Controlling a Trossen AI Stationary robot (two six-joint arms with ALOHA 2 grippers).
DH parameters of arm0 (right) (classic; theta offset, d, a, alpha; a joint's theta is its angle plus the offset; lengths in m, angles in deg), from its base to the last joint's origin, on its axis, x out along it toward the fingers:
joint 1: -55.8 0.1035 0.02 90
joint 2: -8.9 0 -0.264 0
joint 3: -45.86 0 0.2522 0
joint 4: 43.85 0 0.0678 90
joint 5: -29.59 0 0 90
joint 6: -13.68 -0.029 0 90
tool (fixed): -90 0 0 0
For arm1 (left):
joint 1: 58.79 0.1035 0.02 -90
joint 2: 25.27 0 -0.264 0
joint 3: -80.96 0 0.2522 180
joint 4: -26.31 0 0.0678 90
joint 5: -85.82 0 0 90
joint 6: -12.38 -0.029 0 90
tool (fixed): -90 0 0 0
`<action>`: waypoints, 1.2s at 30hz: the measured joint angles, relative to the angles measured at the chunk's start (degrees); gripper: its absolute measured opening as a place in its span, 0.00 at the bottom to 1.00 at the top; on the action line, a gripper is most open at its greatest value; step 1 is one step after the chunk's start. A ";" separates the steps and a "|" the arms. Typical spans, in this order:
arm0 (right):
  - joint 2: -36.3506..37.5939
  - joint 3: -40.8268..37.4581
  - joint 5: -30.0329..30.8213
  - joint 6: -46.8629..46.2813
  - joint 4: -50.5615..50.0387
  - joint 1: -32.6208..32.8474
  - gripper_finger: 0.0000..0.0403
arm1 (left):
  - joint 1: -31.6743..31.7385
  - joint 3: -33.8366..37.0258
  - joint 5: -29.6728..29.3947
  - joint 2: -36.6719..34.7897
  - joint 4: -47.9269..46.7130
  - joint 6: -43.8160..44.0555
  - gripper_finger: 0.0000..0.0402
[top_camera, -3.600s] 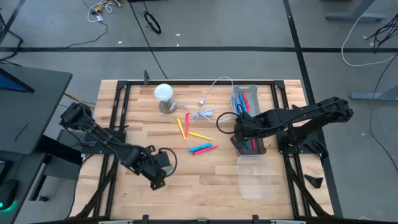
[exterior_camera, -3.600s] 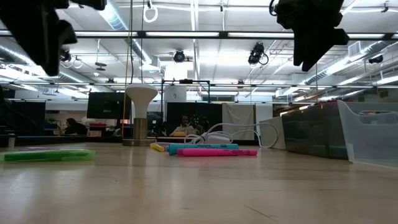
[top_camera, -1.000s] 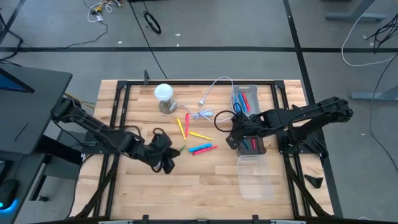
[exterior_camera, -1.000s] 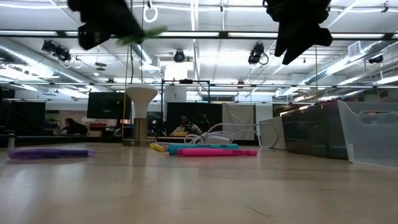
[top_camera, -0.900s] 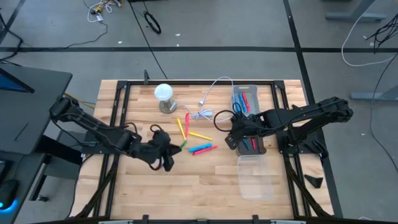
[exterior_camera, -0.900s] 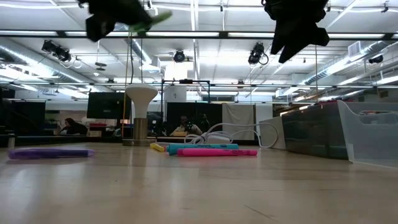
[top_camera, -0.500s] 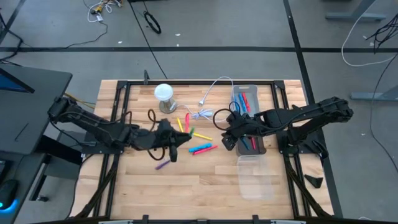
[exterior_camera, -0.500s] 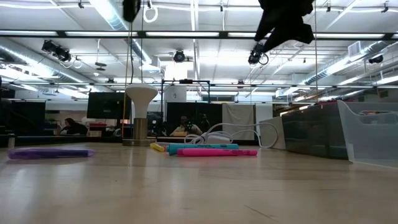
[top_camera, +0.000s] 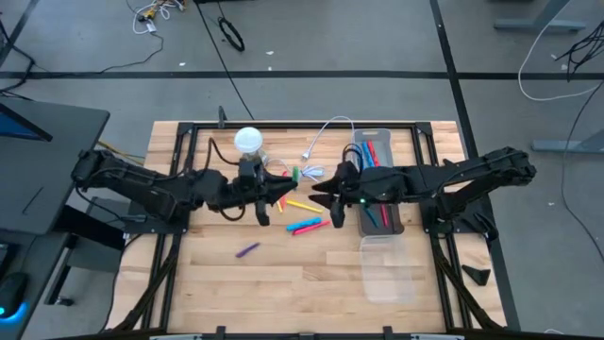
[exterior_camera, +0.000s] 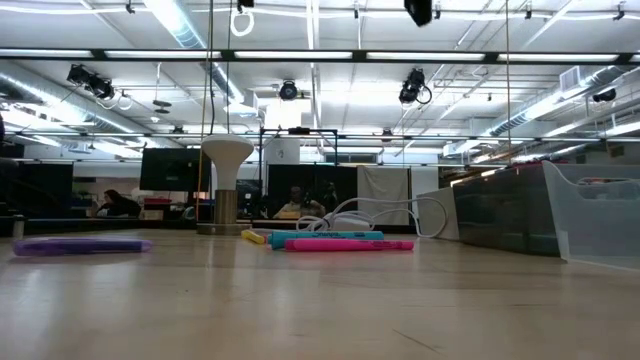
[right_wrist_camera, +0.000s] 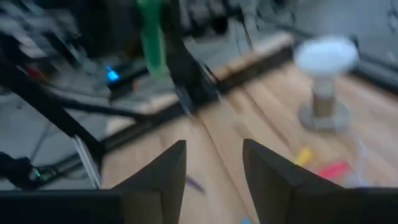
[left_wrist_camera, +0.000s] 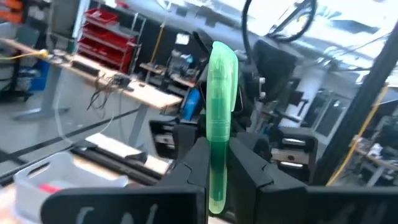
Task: Pick & Place Markers
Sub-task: Put the green mini marker into the black bin
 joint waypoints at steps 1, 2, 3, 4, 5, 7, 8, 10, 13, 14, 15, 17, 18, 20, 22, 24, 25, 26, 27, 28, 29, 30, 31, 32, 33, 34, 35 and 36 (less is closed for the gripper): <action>0.00 0.00 0.00 1.29 1.95 0.00 0.40 | 0.33 0.00 0.55 0.00 0.50 -0.02 0.09; 0.00 0.00 -0.01 2.53 3.55 0.00 0.40 | 0.59 0.00 1.16 0.00 0.83 -0.04 0.09; 0.00 0.00 -0.01 3.57 4.81 0.00 0.40 | 0.83 0.00 1.73 0.00 1.09 -0.06 0.09; 0.00 0.00 -0.01 4.35 5.91 0.00 0.40 | 0.97 0.00 2.24 0.00 1.31 -0.07 0.09; 0.00 0.00 -0.01 5.12 6.80 0.00 0.40 | 0.97 0.00 2.55 0.00 1.56 -0.08 0.09; 0.00 0.00 -0.01 6.15 8.11 0.00 0.40 | 0.99 0.00 2.59 0.00 1.94 -0.14 0.09; 0.00 0.00 -0.01 6.58 8.57 0.00 0.40 | 0.97 0.00 2.63 0.00 1.93 -0.18 0.09; 0.00 0.00 -0.03 6.93 9.61 0.00 0.40 | 0.95 0.00 2.68 0.00 2.06 -0.18 0.09; 0.00 0.00 -0.07 6.58 10.56 0.00 0.40 | 0.95 -0.93 3.17 0.03 1.96 -1.44 0.09; 0.00 0.00 -0.09 6.54 10.82 0.00 0.40 | 0.93 -1.63 3.73 0.15 2.01 -1.84 0.09; 0.00 0.00 -0.68 6.52 11.12 0.00 0.40 | 0.96 -2.58 4.30 0.52 2.08 -2.54 0.09; 0.00 0.00 -2.92 6.54 11.61 -0.02 0.40 | 1.26 -4.81 4.84 1.26 0.16 -4.02 0.09; 0.00 0.00 -3.74 6.55 12.00 0.00 0.40 | 1.35 -6.20 5.19 1.87 -1.26 -4.57 0.09; 0.00 0.00 -4.55 6.72 12.84 0.03 0.40 | 1.92 -8.93 6.28 3.05 -4.90 -5.13 0.09; 0.00 0.00 -4.67 6.72 13.55 0.35 0.40 | 2.42 -11.32 7.89 4.44 -7.93 -5.26 0.09; 0.00 0.00 -4.58 6.96 14.13 0.52 0.40 | 2.78 -13.51 9.23 6.27 -8.90 -5.40 0.09; 0.00 0.00 -4.58 7.10 14.19 0.55 0.40 | 2.87 -14.30 9.85 7.07 -9.24 -5.80 0.09; 0.00 0.00 -4.57 7.15 14.15 0.55 0.40 | 2.89 -15.38 10.29 8.05 -9.19 -5.99 0.09; 0.00 0.00 -4.58 7.13 14.08 0.55 0.40 | 2.87 -16.35 10.60 8.74 -9.39 -6.01 0.09; 0.00 0.00 -4.58 7.15 14.02 0.57 0.40 | 2.87 -17.09 10.74 9.31 -10.72 -6.00 0.09; 0.00 0.00 -4.58 7.15 14.09 0.63 0.40 | 2.87 -17.93 10.80 9.97 -11.67 -6.00 0.09; 0.00 0.00 -4.57 7.15 14.08 0.79 0.40 | 2.85 -18.41 10.98 10.34 -12.91 -5.99 0.09; 0.00 0.00 -4.58 7.33 13.82 0.96 0.40 | 2.85 -18.56 10.97 10.58 -14.23 -5.77 0.09; 0.00 -0.06 -4.48 7.37 13.60 1.18 0.40 | 2.85 -18.78 11.07 10.69 -14.90 -5.53 0.09; -0.04 -0.07 -4.37 7.63 13.72 1.44 0.40 | 2.85 -18.78 11.05 10.68 -15.17 -4.96 0.09; -0.03 -0.07 -4.39 8.02 13.76 1.68 0.40 | 2.85 -18.70 11.01 10.67 -15.24 -4.50 0.09; -0.02 -0.07 -4.37 8.36 13.67 1.92 0.40 | 2.85 -18.61 11.01 10.67 -15.26 -4.46 0.09; -0.02 -0.07 -4.43 8.52 13.52 2.09 0.40 | 2.85 -18.58 10.92 10.67 -15.51 -4.51 0.09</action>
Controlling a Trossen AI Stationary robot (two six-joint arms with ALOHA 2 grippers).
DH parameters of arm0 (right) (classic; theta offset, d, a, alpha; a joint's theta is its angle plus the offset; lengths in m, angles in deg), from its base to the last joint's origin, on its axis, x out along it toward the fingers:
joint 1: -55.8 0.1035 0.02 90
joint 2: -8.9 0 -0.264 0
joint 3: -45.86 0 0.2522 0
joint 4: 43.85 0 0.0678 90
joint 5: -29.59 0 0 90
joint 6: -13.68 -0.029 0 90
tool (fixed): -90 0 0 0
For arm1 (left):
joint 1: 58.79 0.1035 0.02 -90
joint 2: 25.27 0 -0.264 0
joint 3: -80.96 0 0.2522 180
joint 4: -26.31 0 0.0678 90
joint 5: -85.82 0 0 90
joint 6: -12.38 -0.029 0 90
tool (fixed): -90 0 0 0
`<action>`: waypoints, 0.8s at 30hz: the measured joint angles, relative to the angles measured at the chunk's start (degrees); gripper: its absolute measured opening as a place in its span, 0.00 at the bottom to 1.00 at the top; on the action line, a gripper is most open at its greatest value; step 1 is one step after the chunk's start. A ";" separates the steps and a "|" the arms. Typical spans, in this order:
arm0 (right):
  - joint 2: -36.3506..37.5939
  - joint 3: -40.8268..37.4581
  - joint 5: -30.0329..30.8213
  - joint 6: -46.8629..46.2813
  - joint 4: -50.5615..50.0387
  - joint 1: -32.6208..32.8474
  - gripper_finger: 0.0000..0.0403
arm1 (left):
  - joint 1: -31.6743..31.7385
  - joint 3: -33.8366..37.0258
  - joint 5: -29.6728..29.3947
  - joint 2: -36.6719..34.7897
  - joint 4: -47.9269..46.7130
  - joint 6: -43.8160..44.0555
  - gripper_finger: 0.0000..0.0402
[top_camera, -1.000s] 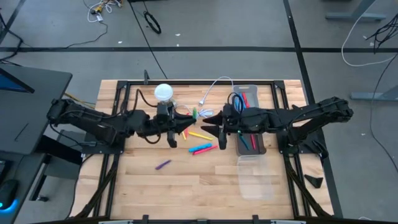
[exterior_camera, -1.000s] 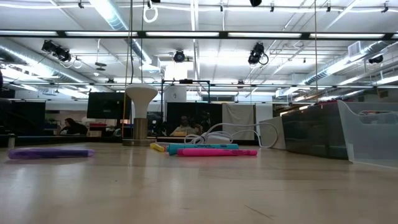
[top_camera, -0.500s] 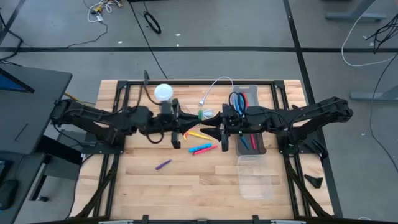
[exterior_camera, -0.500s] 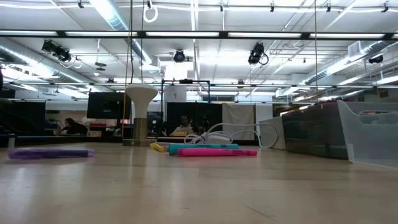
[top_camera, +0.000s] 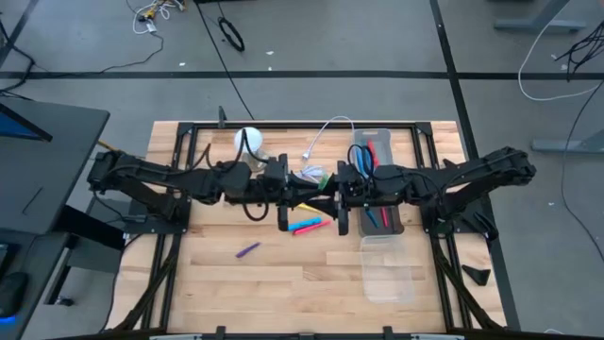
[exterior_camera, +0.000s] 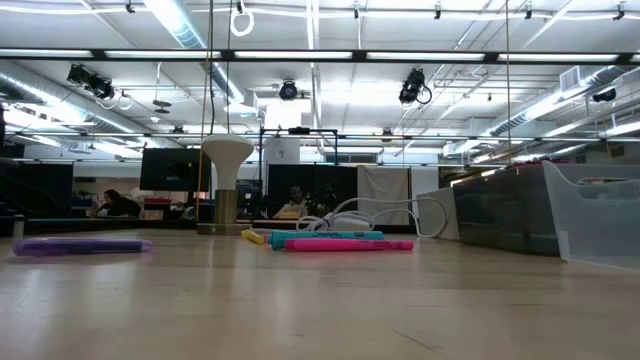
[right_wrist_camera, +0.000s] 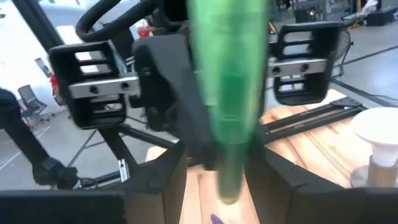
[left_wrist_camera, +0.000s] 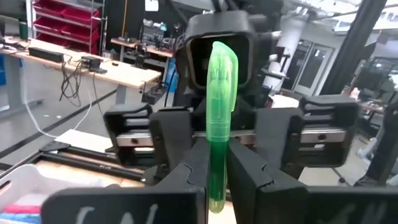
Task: Pick & Place Markers
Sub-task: Put the green mini marker into the black bin
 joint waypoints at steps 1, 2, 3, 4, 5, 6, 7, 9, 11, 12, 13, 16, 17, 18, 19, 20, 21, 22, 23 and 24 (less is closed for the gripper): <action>0.00 0.00 -0.14 0.01 -0.35 0.09 0.40 | 0.00 0.06 -0.10 -0.04 -0.20 0.02 0.09; 0.00 0.00 -0.13 0.03 -0.47 0.09 0.39 | 0.02 0.13 -0.13 -0.04 -0.39 0.04 0.09; 0.00 0.02 -0.08 0.07 -0.51 0.09 0.39 | 0.02 0.13 -0.09 -0.06 -0.39 0.04 0.09; 0.00 0.02 -0.13 0.05 -0.59 0.09 0.39 | 0.06 0.13 -0.17 -0.10 -0.40 0.03 0.09; 0.00 0.02 -0.11 0.04 -0.56 0.09 0.38 | 0.07 0.13 -0.16 -0.15 -0.50 0.04 0.09; 0.00 0.02 -0.12 0.05 -0.45 0.08 0.37 | 0.07 0.13 -0.16 -0.15 -0.86 0.11 0.09; 0.00 0.02 -0.08 0.02 -0.43 0.07 0.36 | 0.07 0.13 -0.14 -0.15 -1.30 0.31 0.09; 0.00 0.02 -0.24 0.06 -0.72 0.07 0.33 | 0.07 0.13 -0.01 -0.17 -1.85 0.66 0.09; 0.00 0.02 -0.41 0.49 -1.07 0.07 0.29 | 0.04 0.13 0.31 -0.17 -1.85 1.13 0.09; 0.00 0.02 -0.07 0.55 -1.46 0.09 0.27 | 0.02 0.13 0.18 -0.17 -1.95 1.12 0.09; 0.00 0.02 -0.06 0.60 -1.81 0.07 0.26 | 0.02 0.13 0.07 -0.17 -2.13 1.13 0.09; 0.00 0.02 0.26 0.78 -2.05 0.08 0.21 | 0.09 0.13 -0.07 -0.17 -2.23 1.15 0.09; 0.00 0.02 0.36 0.78 -2.08 0.09 0.19 | 0.08 0.13 -0.06 -0.17 -2.28 1.26 0.09; 0.00 0.02 0.34 0.78 -2.20 0.12 0.17 | 0.06 0.13 -0.04 -0.17 -2.36 1.41 0.09; 0.00 0.02 0.27 0.80 -2.31 0.14 0.15 | 0.02 0.13 0.00 -0.17 -2.51 1.57 0.09; 0.00 0.02 0.27 0.80 -2.37 0.14 0.13 | 0.02 0.13 0.04 -0.17 -2.69 1.61 0.09; 0.00 0.02 0.27 0.84 -2.45 0.14 0.11 | 0.02 0.13 0.03 -0.19 -2.85 1.67 0.09; 0.00 0.02 0.30 0.85 -2.47 0.12 0.10 | 0.02 0.13 0.01 -0.23 -3.11 1.74 0.09; 0.00 0.02 0.33 0.81 -2.50 0.12 0.08 | 0.04 0.13 -0.04 -0.26 -3.21 1.78 0.09; 0.00 0.02 0.33 0.78 -2.50 0.12 0.06 | 0.04 0.13 -0.14 -0.26 -3.23 1.84 0.09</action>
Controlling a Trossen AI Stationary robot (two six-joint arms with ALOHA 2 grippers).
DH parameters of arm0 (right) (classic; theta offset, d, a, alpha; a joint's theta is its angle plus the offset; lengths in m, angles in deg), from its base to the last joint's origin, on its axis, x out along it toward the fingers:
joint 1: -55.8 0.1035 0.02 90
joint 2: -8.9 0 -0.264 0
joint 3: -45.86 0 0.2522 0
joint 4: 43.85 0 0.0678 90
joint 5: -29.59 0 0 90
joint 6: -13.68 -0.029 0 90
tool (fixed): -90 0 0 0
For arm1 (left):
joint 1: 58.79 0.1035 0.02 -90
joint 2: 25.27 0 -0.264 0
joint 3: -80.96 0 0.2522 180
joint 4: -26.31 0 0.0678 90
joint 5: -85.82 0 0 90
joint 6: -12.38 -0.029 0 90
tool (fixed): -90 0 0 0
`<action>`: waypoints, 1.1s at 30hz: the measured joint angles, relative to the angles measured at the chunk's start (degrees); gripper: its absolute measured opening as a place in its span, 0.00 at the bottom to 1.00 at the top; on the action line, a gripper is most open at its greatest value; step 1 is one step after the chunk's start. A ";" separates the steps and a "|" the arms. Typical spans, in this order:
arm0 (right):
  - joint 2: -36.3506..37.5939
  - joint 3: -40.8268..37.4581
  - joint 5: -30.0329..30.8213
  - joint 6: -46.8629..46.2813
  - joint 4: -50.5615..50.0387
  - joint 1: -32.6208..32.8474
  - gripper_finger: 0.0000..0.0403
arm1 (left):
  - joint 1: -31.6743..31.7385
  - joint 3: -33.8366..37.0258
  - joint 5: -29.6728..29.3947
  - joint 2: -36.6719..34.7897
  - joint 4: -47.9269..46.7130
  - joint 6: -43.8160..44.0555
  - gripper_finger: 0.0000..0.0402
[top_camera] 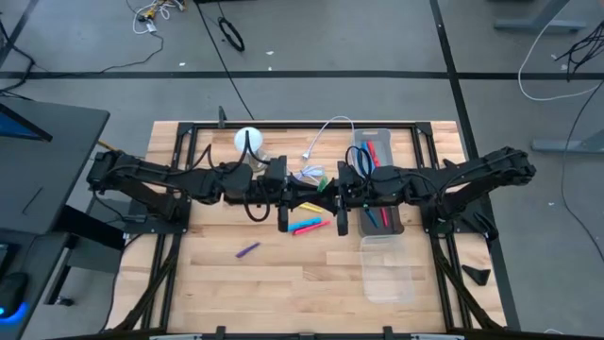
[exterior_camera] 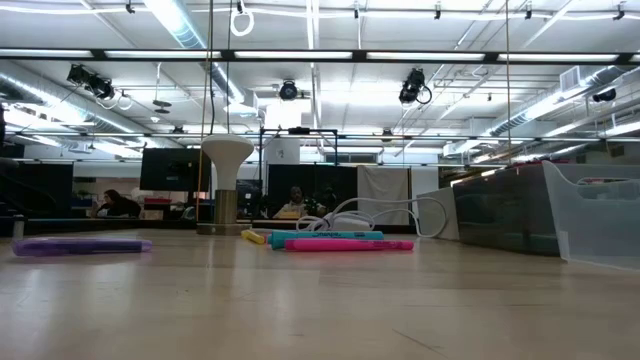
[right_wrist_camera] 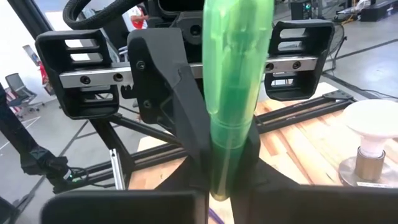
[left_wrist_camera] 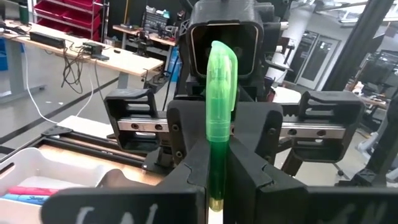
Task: Pick & Place Markers
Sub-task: Put the green mini marker into the black bin
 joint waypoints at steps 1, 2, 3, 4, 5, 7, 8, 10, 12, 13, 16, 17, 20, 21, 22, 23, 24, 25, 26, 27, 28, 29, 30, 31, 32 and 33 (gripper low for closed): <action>0.00 0.00 -0.01 -0.01 0.00 0.01 0.06 | -0.02 0.00 0.00 0.00 -0.01 0.11 0.09; 0.00 0.00 -0.04 -0.01 0.00 0.02 0.06 | -0.02 -0.02 0.01 0.00 -0.05 0.21 0.09; 0.00 0.00 -0.08 -0.08 0.02 0.02 0.06 | -0.02 0.00 0.01 0.00 -0.09 0.48 0.09; 0.00 0.00 -0.09 -0.45 0.02 0.02 0.06 | 0.00 0.00 0.03 0.00 -0.09 0.78 0.10; 0.00 0.00 -0.09 -1.02 0.04 0.02 0.06 | 0.02 -0.02 0.03 0.00 -0.09 0.81 0.12; 0.01 0.00 0.20 -1.70 0.03 0.03 0.06 | 0.03 -0.01 -0.01 -0.04 -0.19 0.83 0.19; 0.18 0.00 0.88 -2.24 -0.19 0.14 0.06 | 0.04 0.00 -0.10 -0.25 -0.51 1.07 0.23; 1.06 0.00 3.60 -3.40 -1.81 0.55 0.06 | 0.07 0.02 -0.23 -0.53 -0.81 1.19 0.30; 2.47 0.04 6.82 -3.50 -4.69 1.06 0.06 | 0.07 0.15 -0.26 -1.80 -2.14 1.20 0.34; 3.23 0.04 8.16 -3.47 -6.07 1.38 0.06 | 0.07 0.08 -0.34 -2.28 -1.81 1.22 0.36; 5.95 0.04 12.60 -3.30 -10.60 2.42 0.06 | 0.04 0.02 -1.25 -4.41 -4.77 1.18 0.39; 7.10 0.07 14.43 -3.65 -12.56 2.86 0.06 | 0.03 0.02 -1.61 -4.76 -5.48 1.17 0.39; 9.97 0.09 20.63 -5.58 -18.75 4.25 0.06 | 0.03 0.10 -3.00 -5.86 -7.98 1.14 0.39; 10.86 0.09 22.76 -6.34 -21.12 4.87 0.06 | 0.04 0.10 -3.25 -6.05 -8.06 1.18 0.38; 11.69 0.09 24.94 -7.19 -23.16 5.51 0.06 | 0.04 0.04 -3.26 -6.16 -7.94 1.19 0.38; 12.47 0.09 27.07 -8.22 -24.58 6.17 0.06 | 0.04 0.02 -3.30 -6.27 -8.35 1.15 0.37; 13.28 0.11 29.26 -9.52 -26.28 6.81 0.06 | 0.04 0.03 -3.30 -6.40 -8.89 1.13 0.37; 13.99 0.10 31.36 -11.00 -28.40 7.50 0.06 | 0.04 0.09 -3.29 -6.49 -9.33 1.15 0.36; 14.56 0.09 33.39 -12.64 -30.34 8.18 0.06 | 0.04 0.09 -3.27 -6.56 -9.35 1.19 0.36; 15.03 0.09 35.40 -14.45 -32.19 8.83 0.06 | 0.04 0.09 -3.27 -6.63 -9.43 1.17 0.36; 15.51 0.09 37.32 -16.38 -34.29 9.47 0.06 | 0.02 0.09 -3.25 -6.67 -9.57 1.17 0.35; 15.94 0.09 38.96 -18.31 -36.51 10.09 0.06 | 0.02 0.09 -3.25 -6.67 -9.74 1.19 0.35; 16.28 0.09 40.44 -20.34 -38.37 10.78 0.06 | 0.02 0.09 -3.23 -6.67 -10.07 1.19 0.35; 16.61 0.09 41.57 -22.58 -40.44 11.40 0.06 | 0.02 0.09 -3.25 -6.67 -10.28 1.17 0.35; 16.80 0.09 42.47 -24.89 -42.71 11.91 0.06 | 0.02 0.09 -3.25 -6.67 -10.27 1.17 0.35; 16.83 0.09 43.22 -27.01 -44.72 12.36 0.06 | 0.02 0.08 -3.25 -6.67 -10.26 1.18 0.35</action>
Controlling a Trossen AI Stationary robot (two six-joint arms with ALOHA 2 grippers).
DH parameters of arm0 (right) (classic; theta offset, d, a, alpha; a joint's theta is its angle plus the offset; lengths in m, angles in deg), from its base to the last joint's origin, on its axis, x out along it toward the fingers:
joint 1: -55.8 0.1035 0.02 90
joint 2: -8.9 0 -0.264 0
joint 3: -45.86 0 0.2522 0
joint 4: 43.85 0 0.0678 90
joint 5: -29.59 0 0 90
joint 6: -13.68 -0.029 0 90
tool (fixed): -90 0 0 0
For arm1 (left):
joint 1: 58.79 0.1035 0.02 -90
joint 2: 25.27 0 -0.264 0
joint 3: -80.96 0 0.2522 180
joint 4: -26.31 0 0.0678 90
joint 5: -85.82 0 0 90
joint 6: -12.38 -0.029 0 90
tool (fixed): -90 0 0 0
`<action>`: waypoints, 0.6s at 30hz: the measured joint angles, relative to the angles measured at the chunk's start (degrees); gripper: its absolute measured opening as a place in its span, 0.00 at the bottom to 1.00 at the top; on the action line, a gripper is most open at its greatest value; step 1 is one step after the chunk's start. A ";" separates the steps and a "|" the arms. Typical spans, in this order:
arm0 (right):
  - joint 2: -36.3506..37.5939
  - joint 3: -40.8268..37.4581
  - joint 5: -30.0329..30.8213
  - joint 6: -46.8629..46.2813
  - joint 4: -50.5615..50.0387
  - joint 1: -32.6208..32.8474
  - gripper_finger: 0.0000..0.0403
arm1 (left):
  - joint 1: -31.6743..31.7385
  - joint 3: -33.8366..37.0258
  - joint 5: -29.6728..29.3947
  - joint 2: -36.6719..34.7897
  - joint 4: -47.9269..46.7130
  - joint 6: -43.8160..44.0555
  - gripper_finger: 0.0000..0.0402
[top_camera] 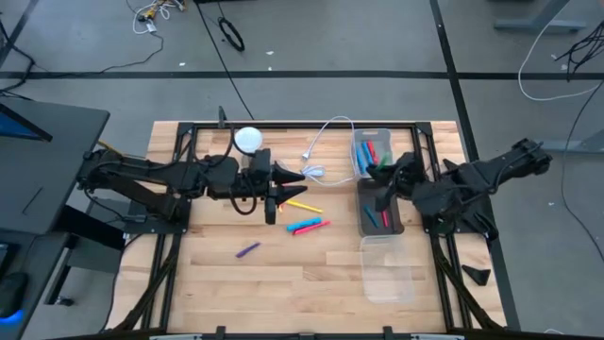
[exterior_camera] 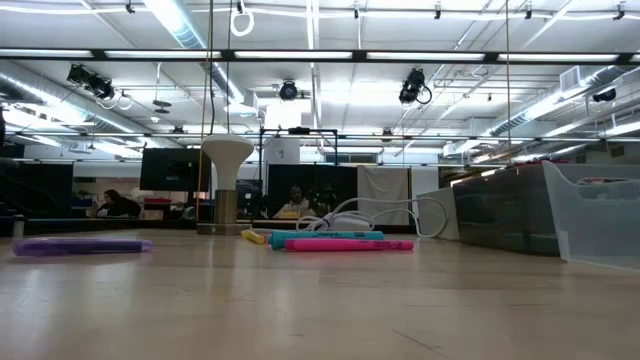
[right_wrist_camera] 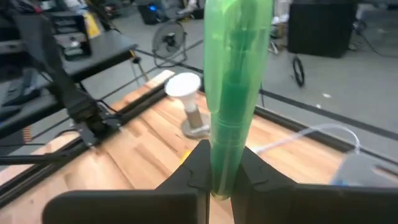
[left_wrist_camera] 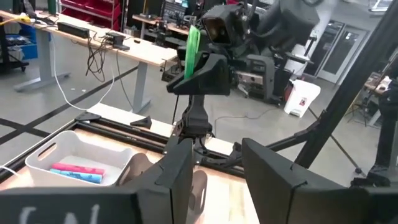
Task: Pick & Place Markers
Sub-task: Put the green mini marker into the black bin
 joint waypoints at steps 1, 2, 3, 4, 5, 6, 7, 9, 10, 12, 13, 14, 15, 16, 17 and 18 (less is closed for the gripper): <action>-0.02 0.00 0.53 -2.02 -1.80 0.32 0.06 | 0.00 -0.01 0.00 0.00 -0.10 0.01 0.35; -0.04 0.00 0.81 -4.03 -3.80 0.63 0.06 | 0.00 0.01 0.00 0.00 -0.41 0.01 0.35; -0.04 0.00 1.04 -6.03 -5.85 0.95 0.06 | 0.00 -0.01 0.00 0.00 -0.65 0.01 0.35; -0.04 0.00 1.27 -8.23 -7.67 1.21 0.06 | 0.00 -0.01 0.00 0.00 -0.65 0.01 0.35; -0.04 0.00 1.46 -10.35 -9.28 1.37 0.06 | 0.00 -0.01 0.00 0.00 -0.71 0.01 0.35; -0.05 0.00 1.46 -12.57 -11.15 1.37 0.06 | 0.00 -0.01 0.01 0.00 -0.69 0.01 0.35; -0.09 0.00 1.43 -14.73 -12.74 1.37 0.06 | 0.00 -0.01 0.02 0.00 -0.71 0.00 0.35; -0.09 0.00 0.50 -18.85 -15.40 1.25 0.06 | 0.00 -0.01 0.01 0.00 -0.73 -0.02 0.35; -0.09 0.00 -0.69 -20.73 -16.70 1.08 0.06 | 0.00 -0.01 0.00 0.00 -0.70 -0.02 0.35; -0.10 0.00 -4.06 -24.09 -18.55 0.24 0.06 | 0.00 -0.01 0.00 0.00 -0.71 -0.03 0.35; -0.32 0.00 -5.89 -25.59 -19.16 -0.58 0.06 | 0.00 -0.01 -0.09 0.00 -0.73 -0.03 0.35; -0.49 0.00 -8.01 -27.07 -20.01 -1.48 0.06 | 0.00 -0.01 -0.42 0.00 -0.71 -0.03 0.35; -0.59 0.00 -10.83 -28.75 -21.26 -2.33 0.06 | 0.00 -0.01 -0.79 0.00 -0.72 -0.05 0.35; -0.71 0.00 -13.69 -30.29 -22.56 -3.33 0.06 | 0.00 -0.01 -1.14 0.00 -0.73 -0.05 0.35; -0.98 0.00 -16.54 -31.72 -23.94 -4.41 0.06 | 0.00 -0.01 -1.63 0.00 -0.72 -0.07 0.35; -1.30 0.00 -19.76 -33.01 -25.41 -5.47 0.06 | 0.00 -0.01 -2.14 0.00 -0.71 -0.10 0.35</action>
